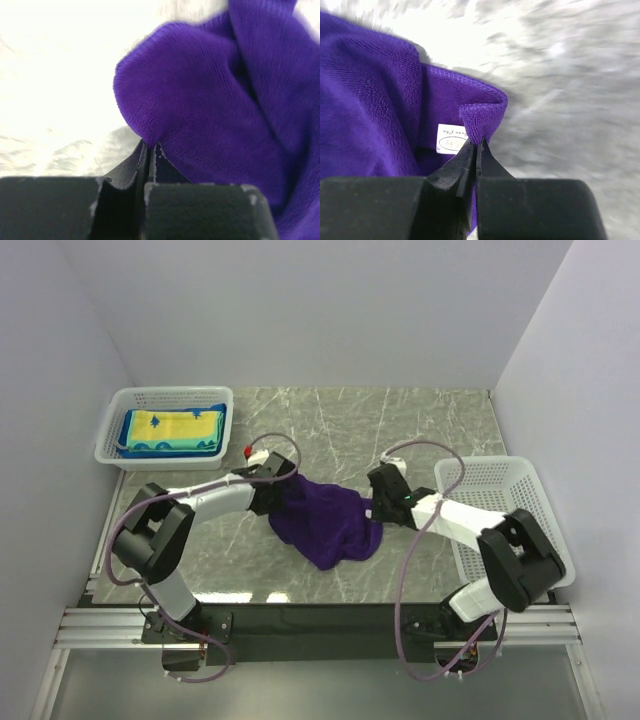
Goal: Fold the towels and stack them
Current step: Flatten out the crumpled towel
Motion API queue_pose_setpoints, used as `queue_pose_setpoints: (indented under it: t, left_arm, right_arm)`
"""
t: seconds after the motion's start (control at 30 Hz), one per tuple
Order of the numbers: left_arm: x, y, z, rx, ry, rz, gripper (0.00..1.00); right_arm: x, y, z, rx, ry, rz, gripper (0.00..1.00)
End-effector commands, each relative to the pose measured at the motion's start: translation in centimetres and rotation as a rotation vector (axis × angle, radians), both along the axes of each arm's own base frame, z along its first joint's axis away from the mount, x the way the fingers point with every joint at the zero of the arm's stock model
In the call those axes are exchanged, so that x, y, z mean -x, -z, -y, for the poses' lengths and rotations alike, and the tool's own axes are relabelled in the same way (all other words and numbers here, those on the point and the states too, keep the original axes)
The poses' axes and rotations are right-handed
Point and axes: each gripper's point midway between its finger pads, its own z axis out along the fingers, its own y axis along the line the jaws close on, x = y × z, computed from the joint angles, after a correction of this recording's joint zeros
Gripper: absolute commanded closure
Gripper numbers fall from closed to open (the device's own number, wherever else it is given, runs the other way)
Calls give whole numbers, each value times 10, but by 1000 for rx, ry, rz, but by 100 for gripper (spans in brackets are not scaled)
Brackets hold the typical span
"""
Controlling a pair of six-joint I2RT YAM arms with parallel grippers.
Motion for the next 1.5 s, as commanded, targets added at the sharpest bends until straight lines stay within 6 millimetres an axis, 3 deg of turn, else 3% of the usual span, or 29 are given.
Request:
queue_pose_setpoints:
  t: [0.0,0.03,0.1,0.13,0.2,0.23,0.3,0.33,0.37,0.4,0.43,0.47,0.53,0.6,0.7,0.73,0.8,0.83,0.9,0.93,1.1,1.13,1.2,1.3,1.33,1.37,1.4,1.43,1.47]
  left_arm:
    - [-24,-29,-23,-148,-19,34,99]
    - [-43,-50,-21,-152,-34,89,99]
    - [-58,-64,-30,-187,-47,95,99]
    - [-76,-86,-27,-182,-39,139,99]
    - [-93,-96,-36,-217,-31,131,99]
    - [-115,-125,-29,-188,-36,190,99]
    - [-135,-132,-31,-196,-12,180,99]
    - [-157,-169,-22,-157,-13,257,99]
    - [-169,-167,-18,-161,2,244,99]
    - [-179,-179,-16,-170,20,265,99]
    - [-193,-218,-8,-140,30,341,99]
    - [-201,-219,-3,-140,48,345,99]
    - [-211,-244,6,-113,99,399,98]
    - [-214,-249,-1,-124,92,413,97]
    - [-215,-230,-23,-142,59,388,95]
    - [-212,-210,-28,-150,60,344,94]
    - [-214,-194,-38,-159,48,320,94]
    - [-209,-173,-42,-175,51,275,94]
    - [-204,-149,-46,-188,47,222,95]
    - [-196,-127,-49,-203,54,170,95]
    - [-173,-81,-59,-253,59,38,90]
    - [-171,-79,-60,-256,59,31,86]
    - [-167,-76,-65,-274,52,21,82]
    - [-162,-86,-70,-288,33,29,68]
    - [-160,-96,-71,-281,26,45,58]
    - [-159,-103,-70,-273,25,62,51]
    - [-155,-104,-70,-268,28,60,42]
    - [-152,-122,-70,-254,20,101,28]
    - [-136,-136,-64,-232,16,135,12]
  right_arm:
    - [-12,-44,24,-41,91,113,100]
    - [-13,-53,29,-40,103,134,100]
    - [-16,-80,45,-52,149,191,100]
    - [-18,-89,51,-64,168,210,100]
    - [-23,-120,69,-108,231,292,100]
    - [-26,-136,74,-129,251,332,100]
    - [-29,-169,84,-171,294,424,100]
    - [-34,-190,92,-191,322,476,100]
    - [-36,-204,96,-196,341,513,100]
    - [-37,-219,101,-206,357,552,100]
    - [-38,-230,105,-211,369,583,100]
    - [-40,-248,107,-225,375,621,100]
    - [-37,-265,108,-235,375,643,100]
    - [-32,-268,105,-246,351,635,100]
    - [-16,-256,98,-265,298,592,100]
    - [-10,-244,96,-265,278,563,100]
    - [6,-232,85,-287,191,527,100]
    - [17,-214,69,-327,101,467,100]
    - [38,-198,58,-348,13,403,100]
    - [56,-176,43,-395,-58,308,100]
    - [125,-117,4,-501,-229,10,99]
    - [148,-100,-9,-497,-301,-67,98]
    - [167,-89,-23,-525,-317,-137,93]
    - [204,-77,-52,-557,-444,-249,67]
    - [209,-78,-58,-560,-474,-256,44]
    - [221,-73,-62,-527,-527,-297,34]
    - [220,-73,-63,-498,-537,-288,26]
    - [220,-82,-65,-477,-553,-278,23]
    - [196,-91,-60,-368,-519,-175,19]
